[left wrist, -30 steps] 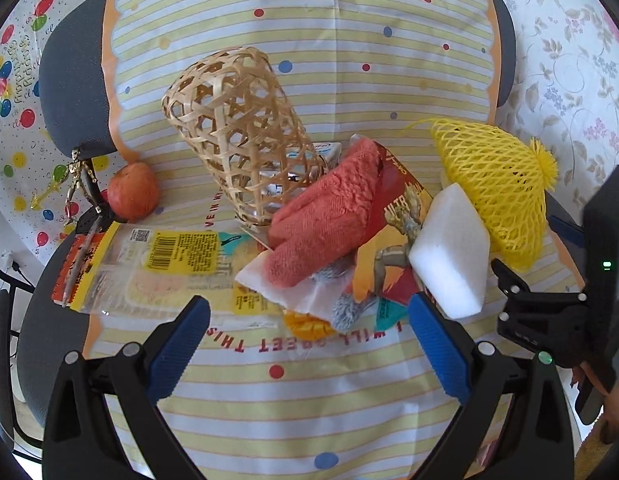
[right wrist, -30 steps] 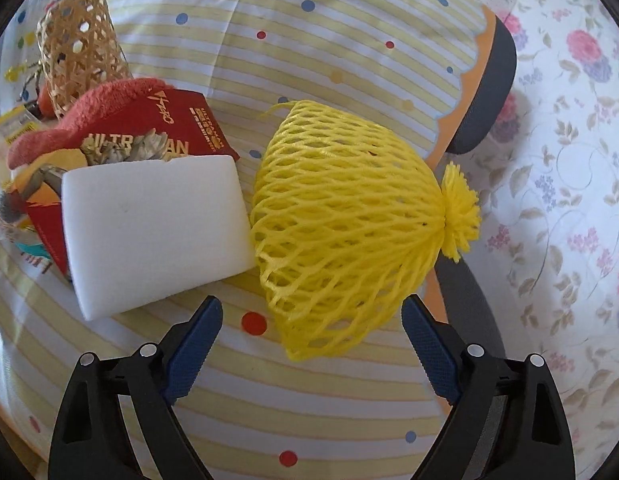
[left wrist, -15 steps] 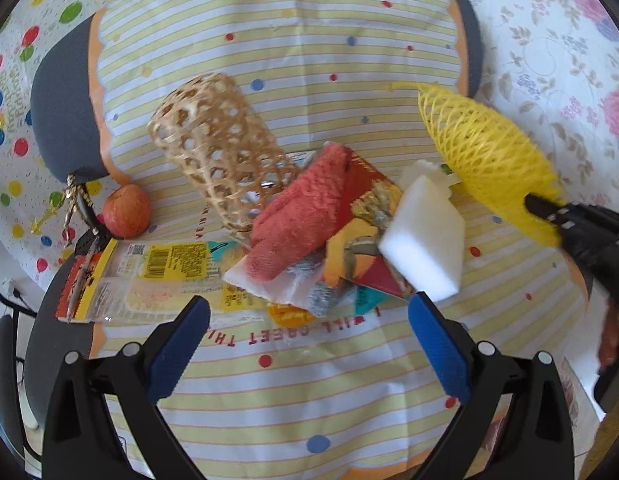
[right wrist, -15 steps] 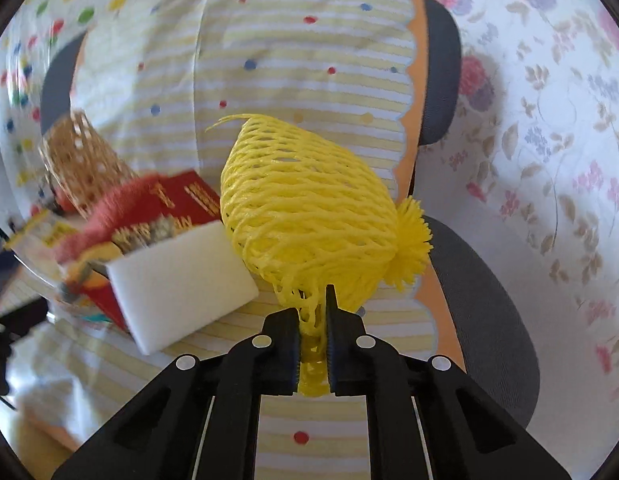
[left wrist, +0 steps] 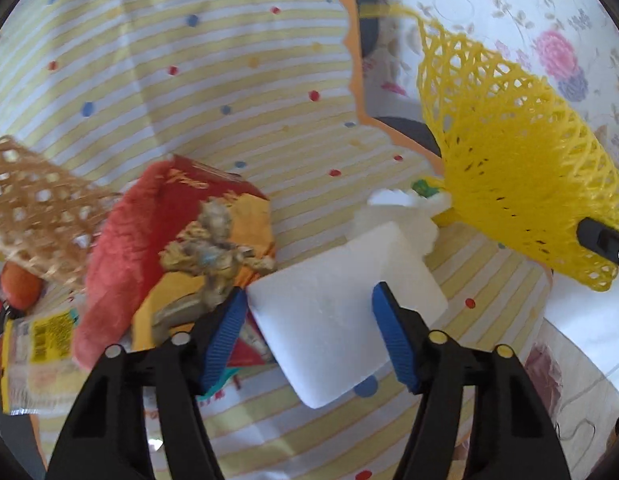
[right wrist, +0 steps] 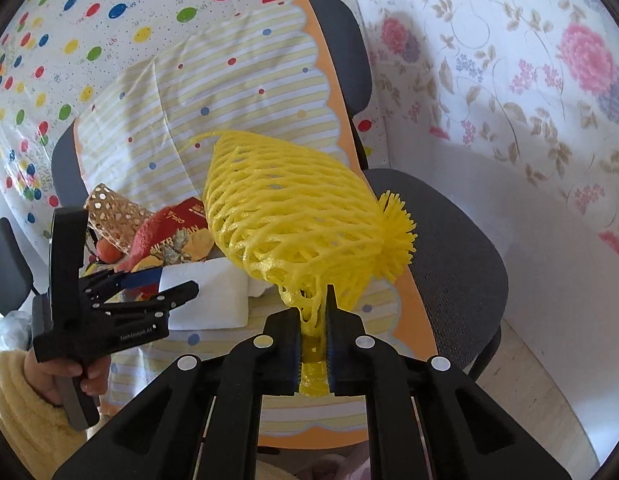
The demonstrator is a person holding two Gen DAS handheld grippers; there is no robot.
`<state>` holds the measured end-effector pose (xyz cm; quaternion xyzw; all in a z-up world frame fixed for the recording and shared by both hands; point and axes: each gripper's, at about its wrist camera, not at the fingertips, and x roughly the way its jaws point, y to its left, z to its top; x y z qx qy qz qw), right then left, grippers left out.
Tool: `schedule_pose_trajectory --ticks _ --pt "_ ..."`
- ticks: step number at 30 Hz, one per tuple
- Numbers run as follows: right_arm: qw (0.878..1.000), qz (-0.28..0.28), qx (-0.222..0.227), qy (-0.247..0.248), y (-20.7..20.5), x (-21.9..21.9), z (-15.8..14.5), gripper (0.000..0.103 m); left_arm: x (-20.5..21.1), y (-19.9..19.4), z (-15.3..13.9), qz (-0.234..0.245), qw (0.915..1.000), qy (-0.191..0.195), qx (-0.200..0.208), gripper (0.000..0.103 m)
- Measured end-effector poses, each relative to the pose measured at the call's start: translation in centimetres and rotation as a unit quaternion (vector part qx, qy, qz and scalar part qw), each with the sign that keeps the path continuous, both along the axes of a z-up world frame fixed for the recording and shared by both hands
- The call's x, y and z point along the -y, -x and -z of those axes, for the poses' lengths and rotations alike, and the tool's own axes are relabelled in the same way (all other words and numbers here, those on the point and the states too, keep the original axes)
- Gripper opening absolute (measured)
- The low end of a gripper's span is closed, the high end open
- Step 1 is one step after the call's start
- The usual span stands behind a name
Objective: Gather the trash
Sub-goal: 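Carry the net and sponge to the pink bin and release both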
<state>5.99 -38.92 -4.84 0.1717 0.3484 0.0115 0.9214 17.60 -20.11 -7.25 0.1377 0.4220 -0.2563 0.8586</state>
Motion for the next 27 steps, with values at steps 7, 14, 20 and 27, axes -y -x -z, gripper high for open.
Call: schedule_pose_trajectory --ticks 7,14,20,27 --pt "1.000 0.007 0.005 -0.017 0.5 0.6 0.8 0.010 0.0 0.8 0.6 0.013 0.9978 0.035 -0.056 0.044" --pt "0.999 0.019 0.018 -0.017 2.1 0.6 0.1 0.010 -3.5 4.8 -1.2 -0.026 0.9942 0.095 -0.043 0.016" --pt "0.999 0.033 0.027 -0.025 5.4 0.2 -1.1 0.010 -6.2 9.9 -4.2 -0.077 0.9916 0.091 0.049 0.015" --pt "0.997 0.068 -0.023 -0.041 13.4 -0.4 0.7 0.011 -7.5 15.6 -6.4 -0.091 0.9840 0.108 0.109 0.015"
